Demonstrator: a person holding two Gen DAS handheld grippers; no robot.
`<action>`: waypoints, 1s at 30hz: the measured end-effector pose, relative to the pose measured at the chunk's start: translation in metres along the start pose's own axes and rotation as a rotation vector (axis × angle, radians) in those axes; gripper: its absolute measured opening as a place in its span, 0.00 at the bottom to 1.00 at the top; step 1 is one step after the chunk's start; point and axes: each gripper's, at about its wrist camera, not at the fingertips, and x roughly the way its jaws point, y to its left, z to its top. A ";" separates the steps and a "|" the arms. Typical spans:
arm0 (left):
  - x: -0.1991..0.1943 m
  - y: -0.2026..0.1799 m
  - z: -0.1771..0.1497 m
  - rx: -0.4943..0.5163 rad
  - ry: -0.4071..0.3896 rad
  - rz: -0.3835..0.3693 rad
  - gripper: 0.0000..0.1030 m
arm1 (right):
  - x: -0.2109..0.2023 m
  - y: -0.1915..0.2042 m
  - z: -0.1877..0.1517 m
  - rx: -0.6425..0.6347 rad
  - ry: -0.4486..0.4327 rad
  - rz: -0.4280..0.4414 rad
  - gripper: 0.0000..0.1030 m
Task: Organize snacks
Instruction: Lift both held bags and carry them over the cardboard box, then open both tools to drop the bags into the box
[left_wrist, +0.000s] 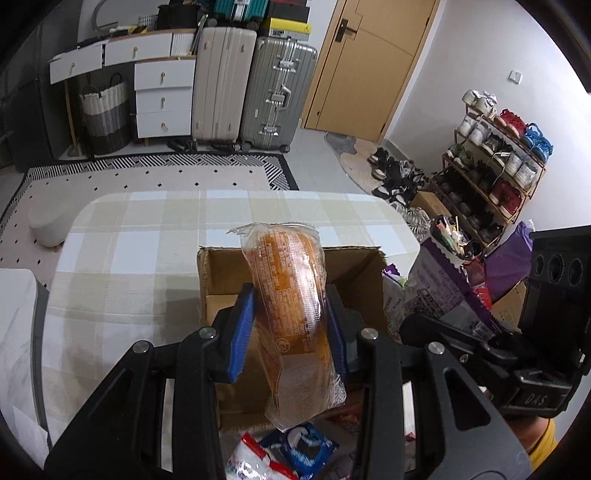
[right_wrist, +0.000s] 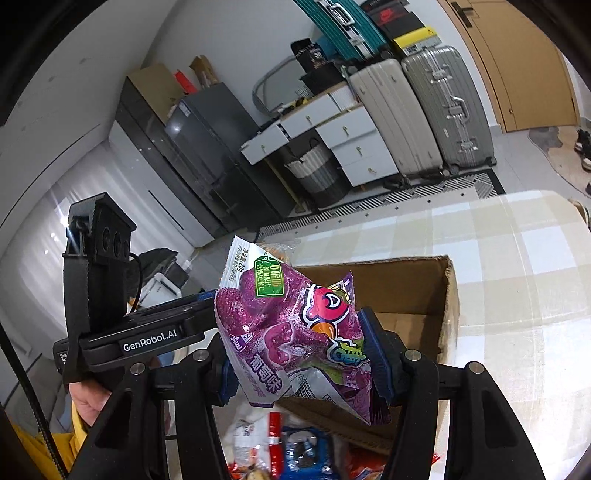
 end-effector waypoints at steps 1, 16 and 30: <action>0.008 0.002 -0.002 -0.002 0.009 0.000 0.32 | 0.003 -0.003 0.000 0.002 0.007 -0.005 0.56; 0.102 0.016 0.000 -0.014 0.082 0.010 0.33 | 0.037 -0.022 -0.005 0.003 0.077 -0.056 0.57; 0.115 0.020 -0.014 -0.023 0.081 0.042 0.33 | 0.040 -0.012 -0.002 -0.061 0.085 -0.141 0.59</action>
